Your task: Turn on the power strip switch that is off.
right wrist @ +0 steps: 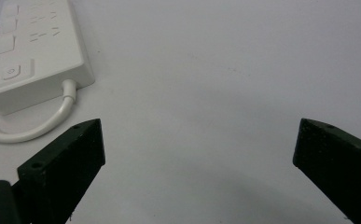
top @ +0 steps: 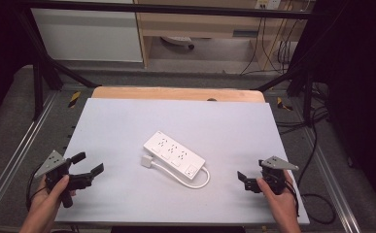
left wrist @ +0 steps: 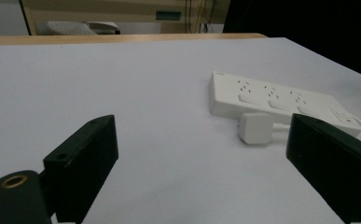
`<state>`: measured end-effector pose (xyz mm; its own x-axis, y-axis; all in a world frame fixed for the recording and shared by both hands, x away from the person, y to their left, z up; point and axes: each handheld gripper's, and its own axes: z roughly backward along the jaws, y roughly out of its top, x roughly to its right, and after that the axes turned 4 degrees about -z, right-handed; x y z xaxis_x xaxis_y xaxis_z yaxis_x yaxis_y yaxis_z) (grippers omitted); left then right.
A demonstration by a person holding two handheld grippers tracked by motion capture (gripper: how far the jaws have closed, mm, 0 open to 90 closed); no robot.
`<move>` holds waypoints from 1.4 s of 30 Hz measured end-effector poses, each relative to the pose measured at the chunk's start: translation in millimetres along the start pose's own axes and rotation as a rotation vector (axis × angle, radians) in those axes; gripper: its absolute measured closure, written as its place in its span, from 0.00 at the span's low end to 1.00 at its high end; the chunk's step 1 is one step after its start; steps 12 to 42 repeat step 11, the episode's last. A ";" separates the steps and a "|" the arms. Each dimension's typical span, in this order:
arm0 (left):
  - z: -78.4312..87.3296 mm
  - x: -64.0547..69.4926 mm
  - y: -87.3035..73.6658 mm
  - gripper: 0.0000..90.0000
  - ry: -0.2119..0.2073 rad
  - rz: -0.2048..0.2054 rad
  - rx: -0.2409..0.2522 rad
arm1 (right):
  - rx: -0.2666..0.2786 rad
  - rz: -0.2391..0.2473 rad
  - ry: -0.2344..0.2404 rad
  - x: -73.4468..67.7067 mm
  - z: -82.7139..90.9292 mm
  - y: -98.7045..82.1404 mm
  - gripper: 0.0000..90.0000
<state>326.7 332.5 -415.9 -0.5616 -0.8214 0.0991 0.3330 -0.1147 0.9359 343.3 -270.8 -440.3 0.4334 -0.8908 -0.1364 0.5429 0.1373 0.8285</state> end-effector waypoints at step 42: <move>-8.5 14.4 -17.5 0.11 -0.027 -0.038 -0.075 | -0.039 -0.009 -0.021 1.8 -6.1 -2.7 0.03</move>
